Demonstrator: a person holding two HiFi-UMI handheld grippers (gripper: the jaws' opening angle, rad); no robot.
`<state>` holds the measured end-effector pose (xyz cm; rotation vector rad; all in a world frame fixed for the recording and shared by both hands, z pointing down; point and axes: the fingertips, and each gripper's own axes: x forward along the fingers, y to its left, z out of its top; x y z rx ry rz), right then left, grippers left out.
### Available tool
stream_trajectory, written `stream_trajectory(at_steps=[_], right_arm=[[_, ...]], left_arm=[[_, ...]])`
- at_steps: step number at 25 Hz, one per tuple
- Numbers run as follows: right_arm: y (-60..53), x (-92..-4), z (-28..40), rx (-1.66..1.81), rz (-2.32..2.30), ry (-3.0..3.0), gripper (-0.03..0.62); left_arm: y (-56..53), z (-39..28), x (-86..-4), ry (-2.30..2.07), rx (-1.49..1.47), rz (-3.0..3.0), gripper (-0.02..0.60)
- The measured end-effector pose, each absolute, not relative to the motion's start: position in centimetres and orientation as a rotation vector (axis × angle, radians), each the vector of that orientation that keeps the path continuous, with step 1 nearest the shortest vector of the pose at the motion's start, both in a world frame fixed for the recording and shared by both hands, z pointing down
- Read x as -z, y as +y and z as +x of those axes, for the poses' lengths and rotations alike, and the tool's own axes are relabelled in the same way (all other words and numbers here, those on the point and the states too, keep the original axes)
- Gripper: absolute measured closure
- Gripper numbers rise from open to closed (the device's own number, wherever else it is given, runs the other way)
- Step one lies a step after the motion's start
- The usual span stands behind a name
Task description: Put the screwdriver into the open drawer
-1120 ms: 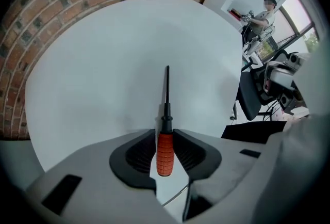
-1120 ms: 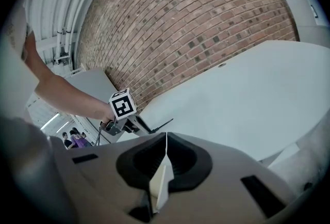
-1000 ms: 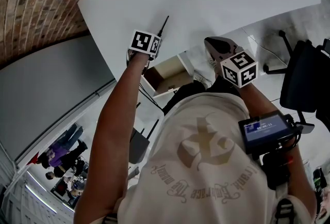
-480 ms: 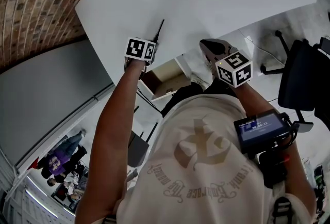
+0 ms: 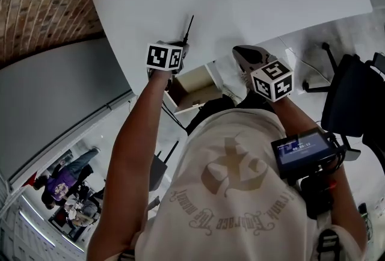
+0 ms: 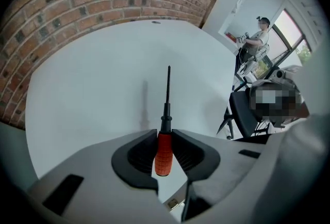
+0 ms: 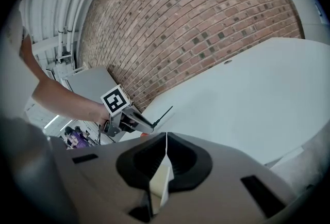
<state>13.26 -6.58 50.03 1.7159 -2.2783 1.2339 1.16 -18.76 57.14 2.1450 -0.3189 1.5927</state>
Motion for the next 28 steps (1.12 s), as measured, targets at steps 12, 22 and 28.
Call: stream_trajectory(at_steps=[12, 22, 28], right_arm=[[-7.1, -49.3, 10.9, -1.204, 1.59, -2.345, 0.571], [-7.9, -49.2, 12.1, -1.109, 1.586, -2.343, 0.571], [-8.0, -49.2, 11.6, -1.1, 1.555, -2.348, 0.571]], left_arm=[[-19.1, 1.5, -52.7, -0.507, -1.274, 2.228, 0.483], [-20.3, 3.4, -51.0, -0.578, -1.068, 2.342, 0.483], [-19.9, 2.8, -50.3, -0.607, -1.003, 2.362, 0.483]])
